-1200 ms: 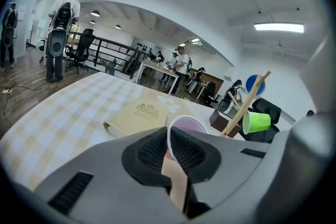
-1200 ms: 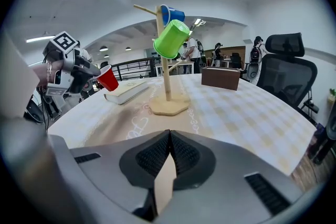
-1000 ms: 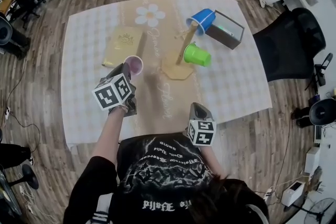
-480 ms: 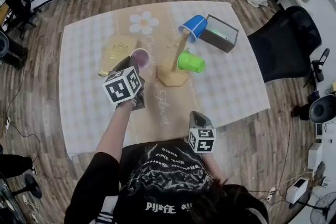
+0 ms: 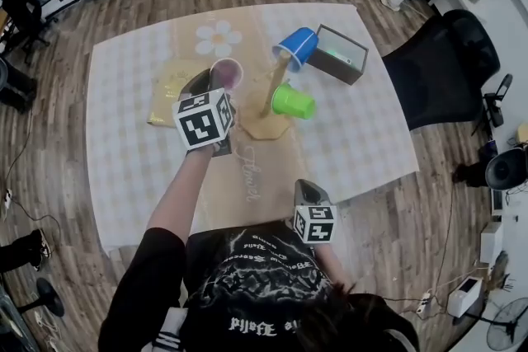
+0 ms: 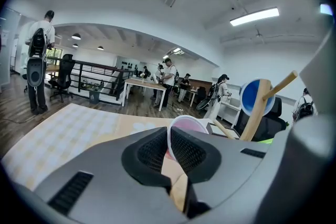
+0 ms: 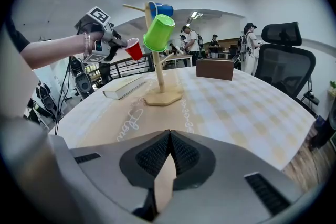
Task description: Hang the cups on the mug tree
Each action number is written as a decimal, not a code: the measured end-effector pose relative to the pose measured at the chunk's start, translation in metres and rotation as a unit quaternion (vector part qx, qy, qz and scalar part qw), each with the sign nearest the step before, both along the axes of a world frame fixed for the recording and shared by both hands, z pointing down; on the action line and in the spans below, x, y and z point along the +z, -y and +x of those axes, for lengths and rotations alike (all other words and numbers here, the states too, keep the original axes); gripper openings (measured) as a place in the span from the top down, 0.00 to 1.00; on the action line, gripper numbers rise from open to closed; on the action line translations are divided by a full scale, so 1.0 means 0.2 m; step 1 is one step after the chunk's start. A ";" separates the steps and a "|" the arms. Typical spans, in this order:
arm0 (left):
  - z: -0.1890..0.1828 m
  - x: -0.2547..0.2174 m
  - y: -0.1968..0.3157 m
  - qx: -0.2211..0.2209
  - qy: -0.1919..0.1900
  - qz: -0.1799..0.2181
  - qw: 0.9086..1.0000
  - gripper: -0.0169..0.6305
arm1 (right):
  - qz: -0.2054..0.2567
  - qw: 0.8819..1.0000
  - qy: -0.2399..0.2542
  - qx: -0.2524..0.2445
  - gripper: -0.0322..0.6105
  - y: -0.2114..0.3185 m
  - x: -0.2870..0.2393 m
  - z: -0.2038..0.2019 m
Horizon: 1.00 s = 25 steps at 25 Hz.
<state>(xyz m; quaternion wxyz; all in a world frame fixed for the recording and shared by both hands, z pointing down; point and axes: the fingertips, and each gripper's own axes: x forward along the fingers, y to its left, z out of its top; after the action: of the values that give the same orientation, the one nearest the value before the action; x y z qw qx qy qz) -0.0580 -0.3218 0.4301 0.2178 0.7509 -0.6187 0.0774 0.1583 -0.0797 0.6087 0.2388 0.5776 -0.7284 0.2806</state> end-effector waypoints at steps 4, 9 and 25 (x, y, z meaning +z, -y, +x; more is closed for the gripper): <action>0.04 -0.04 0.06 0.008 0.023 0.016 1.000 0.91 | -0.002 1.000 0.000 0.007 0.94 -0.01 -0.01 0.02; 0.10 -0.05 0.10 0.020 0.023 0.034 0.999 0.91 | -0.009 1.000 -0.005 0.018 0.94 -0.01 0.02 0.06; 0.16 -0.10 0.10 0.048 0.093 0.107 0.989 0.91 | -0.011 1.000 -0.023 0.010 0.94 0.02 0.04 0.03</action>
<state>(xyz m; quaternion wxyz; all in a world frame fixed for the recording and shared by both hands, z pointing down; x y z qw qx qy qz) -0.0255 -0.3428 0.4106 0.0734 0.7880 -0.6045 0.0907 0.1640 -0.0836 0.6167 0.2591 0.5886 -0.7136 0.2778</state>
